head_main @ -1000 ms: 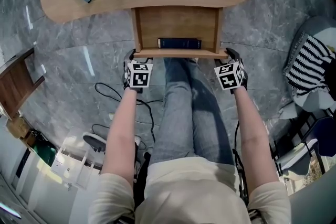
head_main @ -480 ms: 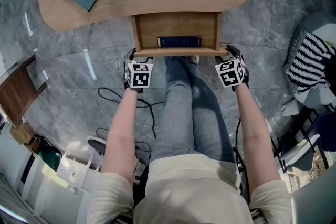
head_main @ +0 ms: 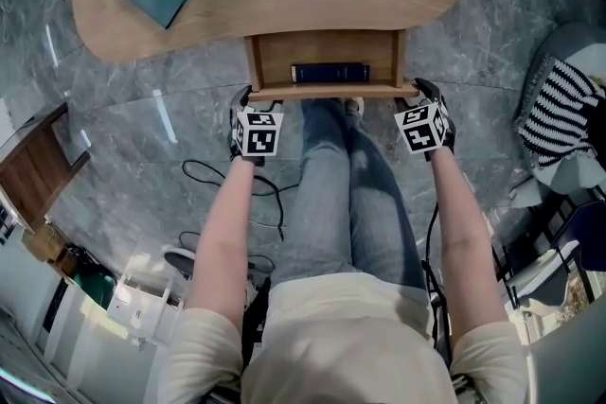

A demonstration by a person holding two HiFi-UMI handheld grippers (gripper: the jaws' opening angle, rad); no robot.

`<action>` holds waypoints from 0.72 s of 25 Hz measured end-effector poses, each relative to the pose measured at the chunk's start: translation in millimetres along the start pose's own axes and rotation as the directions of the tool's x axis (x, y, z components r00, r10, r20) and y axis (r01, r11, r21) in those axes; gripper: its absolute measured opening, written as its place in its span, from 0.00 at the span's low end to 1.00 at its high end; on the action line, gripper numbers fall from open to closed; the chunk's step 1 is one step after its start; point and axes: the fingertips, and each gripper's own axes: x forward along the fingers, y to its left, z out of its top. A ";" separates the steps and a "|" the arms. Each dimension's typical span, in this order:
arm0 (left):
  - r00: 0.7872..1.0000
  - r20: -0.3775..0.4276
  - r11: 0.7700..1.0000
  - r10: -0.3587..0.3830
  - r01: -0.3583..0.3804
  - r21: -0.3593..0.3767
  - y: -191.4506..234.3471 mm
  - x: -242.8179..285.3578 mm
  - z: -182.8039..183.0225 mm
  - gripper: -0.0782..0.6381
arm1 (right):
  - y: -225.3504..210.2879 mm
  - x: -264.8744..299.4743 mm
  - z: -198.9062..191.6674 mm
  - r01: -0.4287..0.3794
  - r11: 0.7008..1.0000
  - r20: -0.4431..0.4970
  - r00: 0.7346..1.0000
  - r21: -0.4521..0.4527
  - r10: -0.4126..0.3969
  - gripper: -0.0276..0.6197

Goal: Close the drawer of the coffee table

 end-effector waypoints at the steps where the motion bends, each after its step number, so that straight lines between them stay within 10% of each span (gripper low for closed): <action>1: 1.000 -0.002 1.000 0.000 0.000 0.002 0.3 0.7 1.2 0.53 | -1.2 0.8 0.9 -0.001 1.000 -0.001 1.000 -0.001 0.001 0.40; 18: 1.000 0.001 1.000 0.007 -0.007 0.025 13.2 8.9 33.4 0.53 | -21.0 7.2 26.8 0.004 1.000 0.008 1.000 0.004 -0.005 0.40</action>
